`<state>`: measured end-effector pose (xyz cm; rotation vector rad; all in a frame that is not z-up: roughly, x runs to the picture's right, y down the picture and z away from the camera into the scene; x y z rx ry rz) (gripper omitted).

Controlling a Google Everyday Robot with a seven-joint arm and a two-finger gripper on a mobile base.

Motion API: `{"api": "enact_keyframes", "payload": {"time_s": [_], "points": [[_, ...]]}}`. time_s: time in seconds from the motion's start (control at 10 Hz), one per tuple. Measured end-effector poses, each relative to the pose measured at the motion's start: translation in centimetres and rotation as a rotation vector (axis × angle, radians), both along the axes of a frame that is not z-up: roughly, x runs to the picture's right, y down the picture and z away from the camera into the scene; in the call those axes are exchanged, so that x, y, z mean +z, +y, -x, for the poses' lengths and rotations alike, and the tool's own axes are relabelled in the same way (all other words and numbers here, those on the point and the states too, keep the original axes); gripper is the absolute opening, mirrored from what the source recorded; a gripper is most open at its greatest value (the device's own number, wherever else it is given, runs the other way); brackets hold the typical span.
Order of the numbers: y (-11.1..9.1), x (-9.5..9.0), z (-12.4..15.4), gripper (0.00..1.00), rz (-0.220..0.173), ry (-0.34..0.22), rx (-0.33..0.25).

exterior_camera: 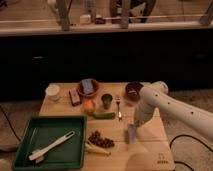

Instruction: Place towel in table surface

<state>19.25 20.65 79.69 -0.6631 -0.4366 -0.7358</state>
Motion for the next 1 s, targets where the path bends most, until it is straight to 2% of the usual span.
{"api": "enact_keyframes", "payload": {"time_s": [0.3, 0.7, 0.8, 0.9, 1.0], "points": [[2.2, -1.0, 2.4, 0.05, -0.008, -0.041, -0.038], [3.6, -0.8, 3.6, 0.05, -0.032, -0.074, -0.049], [3.7, -0.6, 3.7, 0.06, -0.039, -0.082, -0.047], [3.7, -0.5, 3.7, 0.13, -0.048, -0.085, -0.044], [3.8, -0.4, 3.6, 0.23, -0.054, -0.087, -0.041]]}}
